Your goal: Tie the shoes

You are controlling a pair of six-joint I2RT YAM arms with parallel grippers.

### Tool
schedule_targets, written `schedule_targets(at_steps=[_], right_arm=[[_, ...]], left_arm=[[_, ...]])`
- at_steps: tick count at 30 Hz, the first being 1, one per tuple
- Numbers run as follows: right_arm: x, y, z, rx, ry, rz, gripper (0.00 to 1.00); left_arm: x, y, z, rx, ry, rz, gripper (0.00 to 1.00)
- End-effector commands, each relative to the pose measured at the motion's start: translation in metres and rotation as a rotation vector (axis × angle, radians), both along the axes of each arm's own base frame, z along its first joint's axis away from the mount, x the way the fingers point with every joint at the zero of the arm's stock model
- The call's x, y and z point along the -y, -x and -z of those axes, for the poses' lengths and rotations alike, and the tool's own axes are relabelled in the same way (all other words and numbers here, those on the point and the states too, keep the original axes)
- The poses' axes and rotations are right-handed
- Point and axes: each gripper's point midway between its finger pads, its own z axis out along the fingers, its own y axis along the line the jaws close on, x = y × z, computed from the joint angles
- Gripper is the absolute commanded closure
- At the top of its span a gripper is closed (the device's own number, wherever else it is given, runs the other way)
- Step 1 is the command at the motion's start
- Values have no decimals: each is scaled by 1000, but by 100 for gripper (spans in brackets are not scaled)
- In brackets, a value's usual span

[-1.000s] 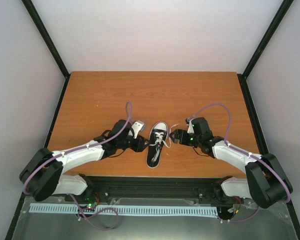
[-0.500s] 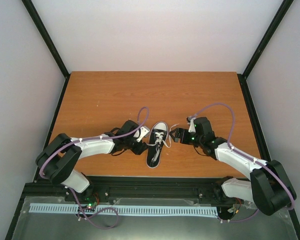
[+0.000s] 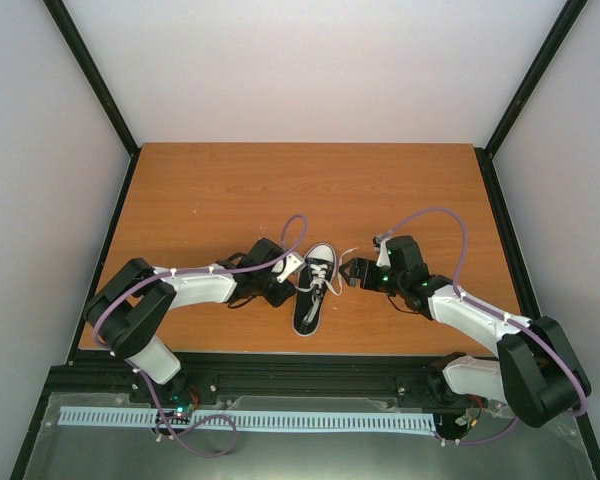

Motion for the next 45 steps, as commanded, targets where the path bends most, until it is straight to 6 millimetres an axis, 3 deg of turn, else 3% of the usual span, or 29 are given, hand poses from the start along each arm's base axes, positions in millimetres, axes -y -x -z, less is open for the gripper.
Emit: schedule_targets(at_steps=[1,15,27,32,40,45], right_arm=[[-5,1,6,-19,-11,-13,7],[-7,0,17,-44,-6,-21,7],[-7,0,29,-75,8,-17,9],[-4,-1,29,-72,26,-9,9],[13,-22,26,-70,176,73,16],[-8,-32,30,-85,199,26,31]], left_arm=[[15,-10,-11,47,27,37,59],[23,-14,-23,90,74,57,55],[28,-14,-20,57,79,60,85],[25,-14,-33,91,113,33,98],[22,5,-70,116,271,13,99],[21,13,-74,93,302,15,99]])
